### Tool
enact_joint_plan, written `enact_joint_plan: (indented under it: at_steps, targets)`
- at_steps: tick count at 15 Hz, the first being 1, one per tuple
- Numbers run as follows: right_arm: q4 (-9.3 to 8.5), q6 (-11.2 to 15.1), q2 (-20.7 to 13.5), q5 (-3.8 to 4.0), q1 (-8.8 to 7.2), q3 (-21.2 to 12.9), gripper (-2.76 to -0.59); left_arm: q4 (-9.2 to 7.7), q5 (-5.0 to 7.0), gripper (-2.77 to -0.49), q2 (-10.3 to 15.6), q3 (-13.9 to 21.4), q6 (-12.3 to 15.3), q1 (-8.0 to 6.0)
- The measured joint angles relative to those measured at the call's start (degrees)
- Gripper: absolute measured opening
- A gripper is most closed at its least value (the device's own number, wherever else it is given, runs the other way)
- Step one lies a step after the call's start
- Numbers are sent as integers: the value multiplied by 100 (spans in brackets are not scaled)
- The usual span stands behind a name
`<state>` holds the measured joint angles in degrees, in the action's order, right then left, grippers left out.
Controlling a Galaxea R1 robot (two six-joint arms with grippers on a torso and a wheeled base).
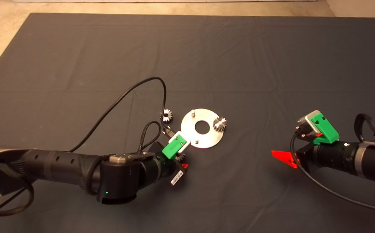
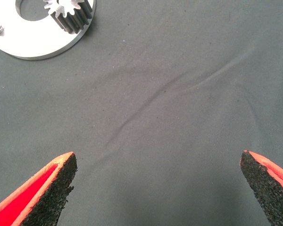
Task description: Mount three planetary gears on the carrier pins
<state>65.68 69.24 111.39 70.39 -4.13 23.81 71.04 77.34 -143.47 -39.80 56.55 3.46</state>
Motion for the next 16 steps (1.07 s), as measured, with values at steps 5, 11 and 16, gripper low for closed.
enact_joint_plan:
  at_steps: [5, 11, 16]
  targets:
    - [-2, 0, 0, 0, 0, 0, -76, 2, 2, -204, 0, 0, 0, 0]
    - [0, 0, 0, -2, -18, 0, -76, 2, 2, -222, 0, 0, 0, 0]
    - [0, 0, 2, 0, -18, 0, -76, 2, 2, -227, -2, 0, 0, 0]
